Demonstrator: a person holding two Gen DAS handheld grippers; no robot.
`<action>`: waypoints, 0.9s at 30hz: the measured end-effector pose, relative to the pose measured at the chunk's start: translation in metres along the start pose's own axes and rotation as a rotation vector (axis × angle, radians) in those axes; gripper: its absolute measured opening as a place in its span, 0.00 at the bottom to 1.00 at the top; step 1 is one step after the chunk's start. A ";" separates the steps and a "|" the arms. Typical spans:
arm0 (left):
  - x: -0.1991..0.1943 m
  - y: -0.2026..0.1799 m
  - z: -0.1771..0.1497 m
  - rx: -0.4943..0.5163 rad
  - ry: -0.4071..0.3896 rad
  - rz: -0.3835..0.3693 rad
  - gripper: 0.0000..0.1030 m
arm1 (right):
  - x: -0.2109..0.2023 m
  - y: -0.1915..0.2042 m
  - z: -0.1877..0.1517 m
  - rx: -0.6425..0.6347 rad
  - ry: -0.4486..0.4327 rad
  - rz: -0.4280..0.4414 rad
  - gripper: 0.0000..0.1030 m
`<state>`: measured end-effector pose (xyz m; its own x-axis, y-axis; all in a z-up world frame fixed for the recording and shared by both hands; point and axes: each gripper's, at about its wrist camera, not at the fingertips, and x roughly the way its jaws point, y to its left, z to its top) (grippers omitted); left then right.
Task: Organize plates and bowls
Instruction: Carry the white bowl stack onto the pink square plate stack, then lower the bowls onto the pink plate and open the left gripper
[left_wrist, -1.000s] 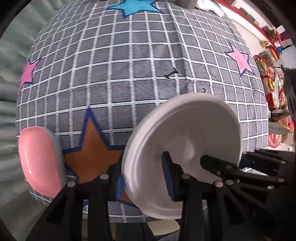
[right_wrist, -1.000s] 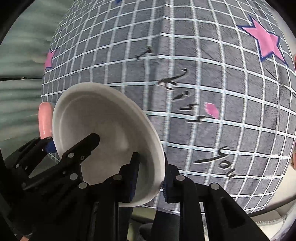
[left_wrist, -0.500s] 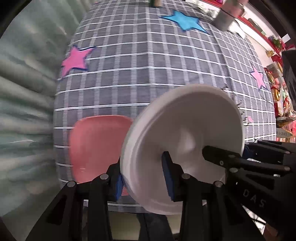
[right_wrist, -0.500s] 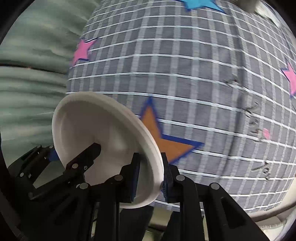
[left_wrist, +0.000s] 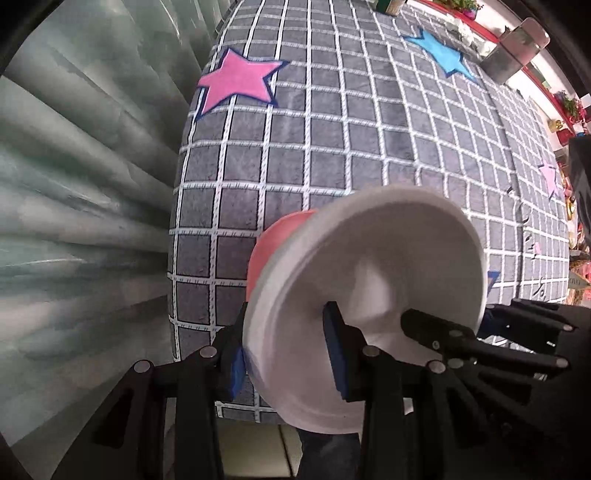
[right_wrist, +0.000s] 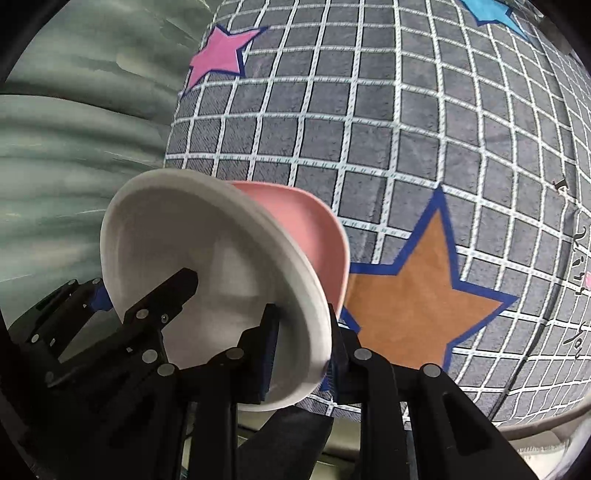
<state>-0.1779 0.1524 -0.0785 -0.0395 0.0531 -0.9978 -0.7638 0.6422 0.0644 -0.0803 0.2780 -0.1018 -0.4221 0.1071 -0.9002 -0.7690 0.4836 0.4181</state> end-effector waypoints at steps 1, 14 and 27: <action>0.003 0.002 -0.001 0.003 0.008 -0.002 0.38 | 0.005 0.002 0.001 -0.005 0.007 -0.011 0.25; 0.001 0.022 0.004 0.013 -0.028 0.090 0.81 | -0.018 0.000 -0.001 -0.018 -0.109 -0.150 0.90; -0.024 0.012 0.002 0.076 -0.030 0.041 1.00 | -0.032 0.011 -0.008 -0.013 -0.120 -0.198 0.90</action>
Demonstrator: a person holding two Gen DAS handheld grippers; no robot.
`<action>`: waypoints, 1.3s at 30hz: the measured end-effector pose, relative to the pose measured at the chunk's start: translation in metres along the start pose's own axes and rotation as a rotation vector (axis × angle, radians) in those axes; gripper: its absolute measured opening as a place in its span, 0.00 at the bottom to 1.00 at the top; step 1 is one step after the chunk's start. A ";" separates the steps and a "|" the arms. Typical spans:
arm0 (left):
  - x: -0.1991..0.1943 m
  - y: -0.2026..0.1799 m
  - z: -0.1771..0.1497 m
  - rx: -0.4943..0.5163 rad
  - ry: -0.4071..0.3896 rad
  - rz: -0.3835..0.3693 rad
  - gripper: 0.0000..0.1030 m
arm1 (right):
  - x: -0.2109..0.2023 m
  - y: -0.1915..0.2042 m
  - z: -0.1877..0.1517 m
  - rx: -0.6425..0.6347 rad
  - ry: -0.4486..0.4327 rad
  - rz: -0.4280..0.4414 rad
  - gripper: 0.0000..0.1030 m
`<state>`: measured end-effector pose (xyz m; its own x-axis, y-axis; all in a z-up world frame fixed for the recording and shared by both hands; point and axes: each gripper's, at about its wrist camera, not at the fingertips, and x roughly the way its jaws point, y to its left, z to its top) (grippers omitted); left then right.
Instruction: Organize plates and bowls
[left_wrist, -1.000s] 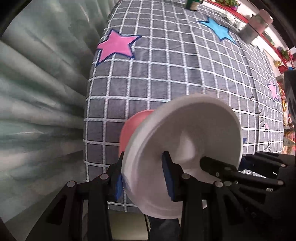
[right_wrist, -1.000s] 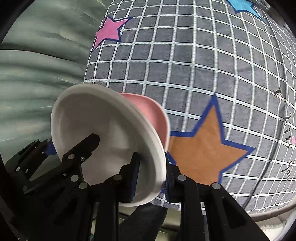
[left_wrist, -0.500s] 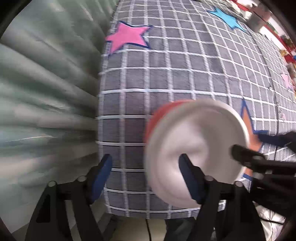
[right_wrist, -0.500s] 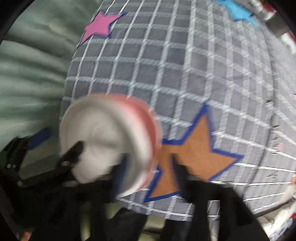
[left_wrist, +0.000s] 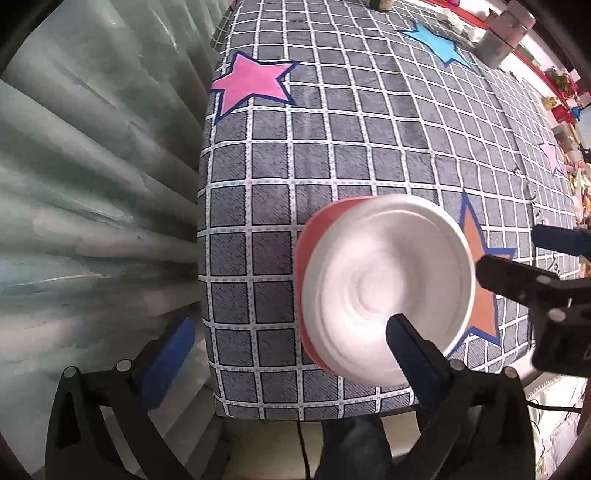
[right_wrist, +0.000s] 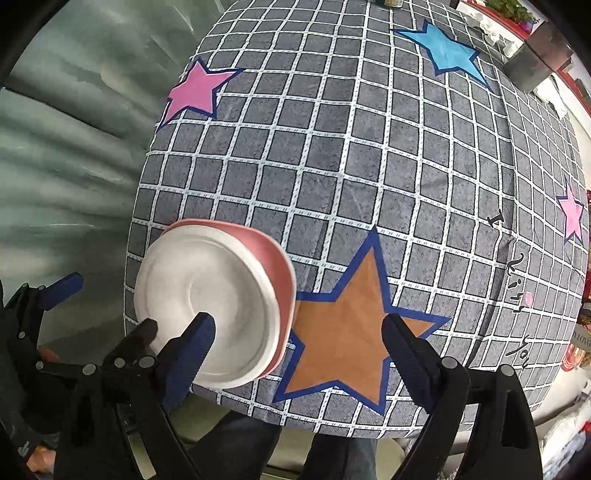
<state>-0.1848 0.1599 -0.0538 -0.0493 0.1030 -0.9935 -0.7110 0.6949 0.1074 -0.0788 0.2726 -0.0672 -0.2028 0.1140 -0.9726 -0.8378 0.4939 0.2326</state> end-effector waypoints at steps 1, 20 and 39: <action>0.000 -0.003 0.001 0.008 -0.002 0.001 1.00 | -0.002 -0.001 -0.001 0.000 -0.002 0.000 0.90; 0.002 -0.007 -0.010 0.046 -0.015 0.018 1.00 | -0.013 0.009 -0.010 -0.064 -0.033 -0.040 0.90; -0.003 -0.012 -0.012 0.072 -0.044 0.029 1.00 | -0.015 0.012 -0.016 -0.124 -0.033 -0.052 0.90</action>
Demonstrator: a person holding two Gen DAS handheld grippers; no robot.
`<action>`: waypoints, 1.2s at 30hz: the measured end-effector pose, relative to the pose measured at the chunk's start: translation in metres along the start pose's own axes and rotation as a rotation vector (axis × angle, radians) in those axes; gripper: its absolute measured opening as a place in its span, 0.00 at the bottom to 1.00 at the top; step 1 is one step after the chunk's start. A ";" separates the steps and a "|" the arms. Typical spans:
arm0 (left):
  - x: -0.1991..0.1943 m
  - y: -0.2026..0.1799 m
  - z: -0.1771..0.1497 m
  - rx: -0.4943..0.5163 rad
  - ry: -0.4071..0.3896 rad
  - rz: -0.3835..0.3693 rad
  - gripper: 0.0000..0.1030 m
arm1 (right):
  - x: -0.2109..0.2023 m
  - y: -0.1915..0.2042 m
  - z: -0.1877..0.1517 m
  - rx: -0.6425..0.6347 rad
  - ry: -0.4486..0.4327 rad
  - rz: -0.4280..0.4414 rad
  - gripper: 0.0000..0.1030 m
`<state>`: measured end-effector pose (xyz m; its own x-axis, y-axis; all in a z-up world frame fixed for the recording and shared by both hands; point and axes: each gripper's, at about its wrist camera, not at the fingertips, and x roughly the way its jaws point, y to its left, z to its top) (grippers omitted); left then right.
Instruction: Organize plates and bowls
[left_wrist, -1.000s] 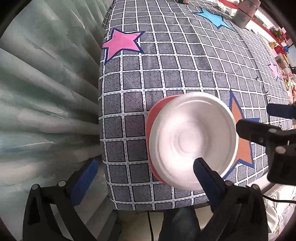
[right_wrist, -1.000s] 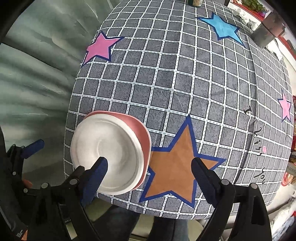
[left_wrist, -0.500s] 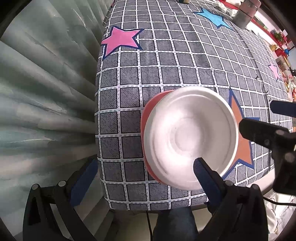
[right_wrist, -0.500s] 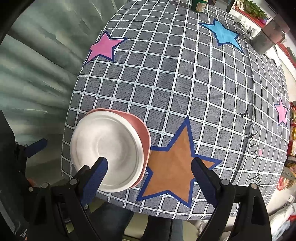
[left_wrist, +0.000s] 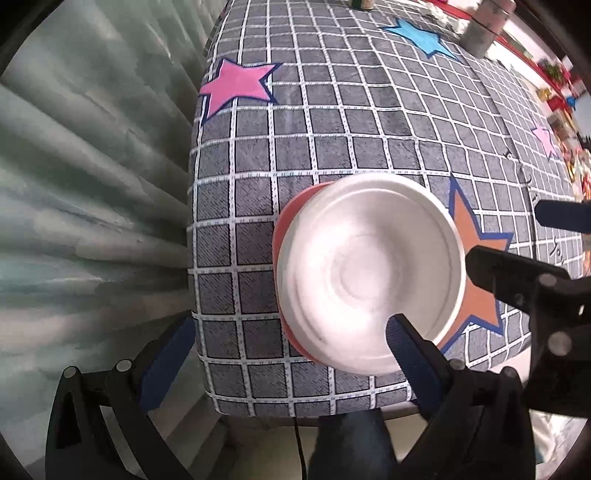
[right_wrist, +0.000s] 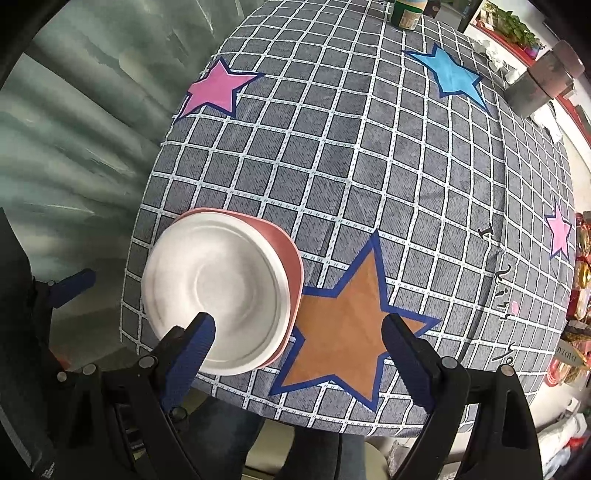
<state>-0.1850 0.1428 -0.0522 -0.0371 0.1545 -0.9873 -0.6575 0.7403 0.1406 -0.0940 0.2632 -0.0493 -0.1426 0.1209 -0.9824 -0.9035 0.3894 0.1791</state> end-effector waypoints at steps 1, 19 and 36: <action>-0.002 0.000 0.000 0.003 -0.006 0.006 1.00 | 0.000 0.000 -0.001 -0.006 0.005 -0.004 0.90; 0.001 0.003 0.001 -0.007 -0.002 0.007 1.00 | 0.003 0.003 0.002 -0.065 -0.010 -0.047 0.90; -0.001 0.008 0.000 0.023 0.012 0.034 1.00 | 0.006 0.005 0.005 -0.115 -0.003 -0.078 0.90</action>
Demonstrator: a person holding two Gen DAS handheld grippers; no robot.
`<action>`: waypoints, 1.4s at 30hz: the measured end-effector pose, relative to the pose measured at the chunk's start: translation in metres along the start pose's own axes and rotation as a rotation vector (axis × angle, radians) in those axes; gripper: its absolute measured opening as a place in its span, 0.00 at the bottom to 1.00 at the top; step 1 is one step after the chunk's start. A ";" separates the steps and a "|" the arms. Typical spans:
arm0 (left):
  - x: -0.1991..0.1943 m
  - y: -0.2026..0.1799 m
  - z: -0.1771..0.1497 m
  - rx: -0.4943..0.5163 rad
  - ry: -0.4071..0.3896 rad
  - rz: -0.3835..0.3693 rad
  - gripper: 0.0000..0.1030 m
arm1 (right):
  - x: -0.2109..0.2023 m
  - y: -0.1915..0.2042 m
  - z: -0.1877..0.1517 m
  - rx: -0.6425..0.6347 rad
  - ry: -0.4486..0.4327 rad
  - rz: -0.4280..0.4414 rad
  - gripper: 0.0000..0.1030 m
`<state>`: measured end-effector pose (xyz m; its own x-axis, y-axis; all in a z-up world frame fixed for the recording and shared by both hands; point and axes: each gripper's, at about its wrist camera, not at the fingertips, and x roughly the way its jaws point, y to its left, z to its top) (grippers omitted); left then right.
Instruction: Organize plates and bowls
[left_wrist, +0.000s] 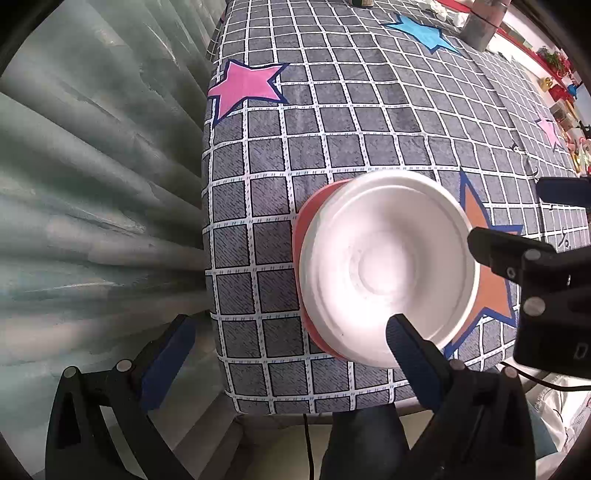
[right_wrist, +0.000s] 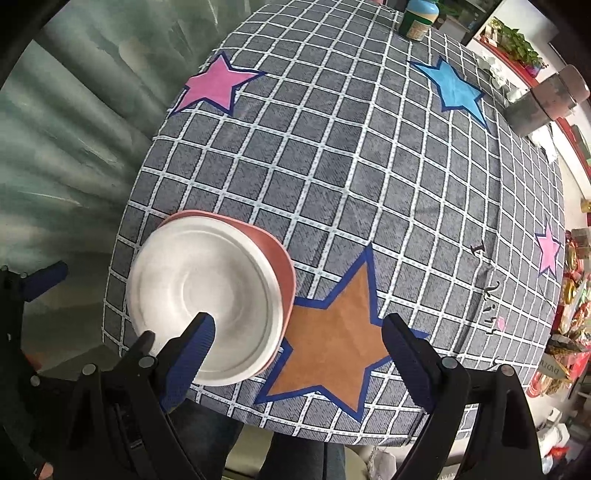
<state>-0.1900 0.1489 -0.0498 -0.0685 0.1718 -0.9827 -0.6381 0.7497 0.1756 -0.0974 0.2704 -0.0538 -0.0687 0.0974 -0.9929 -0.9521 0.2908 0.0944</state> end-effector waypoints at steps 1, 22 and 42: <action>0.000 0.000 0.001 -0.002 0.003 0.001 1.00 | 0.000 0.000 0.000 -0.003 0.001 -0.004 0.90; 0.012 -0.008 0.008 0.017 0.039 0.044 1.00 | 0.008 -0.006 0.003 -0.010 -0.019 0.063 1.00; -0.008 -0.020 0.015 0.015 -0.078 0.086 1.00 | -0.001 -0.021 0.001 -0.043 -0.028 0.066 1.00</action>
<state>-0.1655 0.1421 -0.0443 -0.0621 0.2847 -0.9566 -0.6210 0.7393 0.2603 -0.0776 0.2649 -0.0551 -0.1237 0.1416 -0.9822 -0.9579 0.2416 0.1554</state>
